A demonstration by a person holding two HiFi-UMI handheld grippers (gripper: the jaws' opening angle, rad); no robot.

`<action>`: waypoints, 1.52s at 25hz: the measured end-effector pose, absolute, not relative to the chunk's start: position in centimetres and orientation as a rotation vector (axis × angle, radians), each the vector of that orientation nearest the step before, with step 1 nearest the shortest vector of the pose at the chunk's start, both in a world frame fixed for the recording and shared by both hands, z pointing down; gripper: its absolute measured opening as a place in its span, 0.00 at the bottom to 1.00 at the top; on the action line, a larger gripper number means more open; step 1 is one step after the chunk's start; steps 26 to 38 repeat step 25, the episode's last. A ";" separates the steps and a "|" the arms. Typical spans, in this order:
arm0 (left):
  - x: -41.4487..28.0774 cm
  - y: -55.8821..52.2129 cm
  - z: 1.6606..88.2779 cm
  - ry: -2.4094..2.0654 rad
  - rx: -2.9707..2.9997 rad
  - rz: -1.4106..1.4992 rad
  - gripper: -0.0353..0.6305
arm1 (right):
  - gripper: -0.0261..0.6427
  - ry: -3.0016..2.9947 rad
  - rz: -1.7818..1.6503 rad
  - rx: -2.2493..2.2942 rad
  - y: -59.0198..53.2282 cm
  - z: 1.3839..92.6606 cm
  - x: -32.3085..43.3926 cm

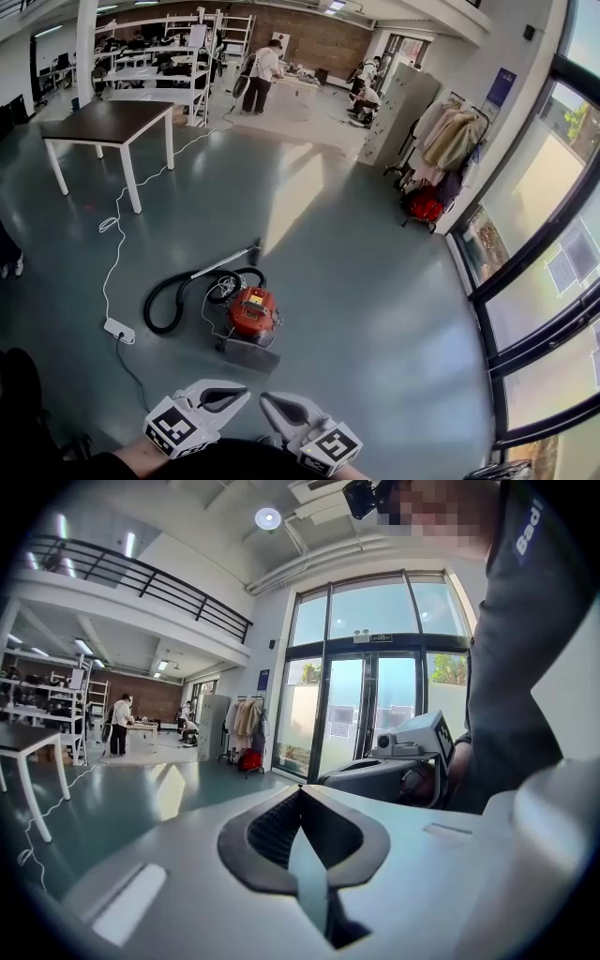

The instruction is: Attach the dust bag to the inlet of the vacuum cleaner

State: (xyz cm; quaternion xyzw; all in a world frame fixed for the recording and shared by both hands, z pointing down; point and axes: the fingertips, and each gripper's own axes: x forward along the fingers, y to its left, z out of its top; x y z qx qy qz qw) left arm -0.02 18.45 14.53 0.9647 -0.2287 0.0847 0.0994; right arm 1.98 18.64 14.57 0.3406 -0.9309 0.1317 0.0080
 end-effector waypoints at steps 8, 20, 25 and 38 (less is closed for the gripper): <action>-1.3 18.9 14.7 -0.669 2.854 0.236 0.08 | 0.03 -2.936 0.396 1.070 18.7 13.8 0.4; -2.4 19.5 15.4 -0.685 2.838 0.261 0.08 | 0.03 -2.909 0.385 1.041 19.2 14.5 -1.1; -2.6 19.7 15.6 -0.689 2.852 0.278 0.08 | 0.03 -2.908 0.379 1.047 19.3 14.8 -1.1; -2.6 19.7 15.6 -0.689 2.852 0.278 0.08 | 0.03 -2.908 0.379 1.047 19.3 14.8 -1.1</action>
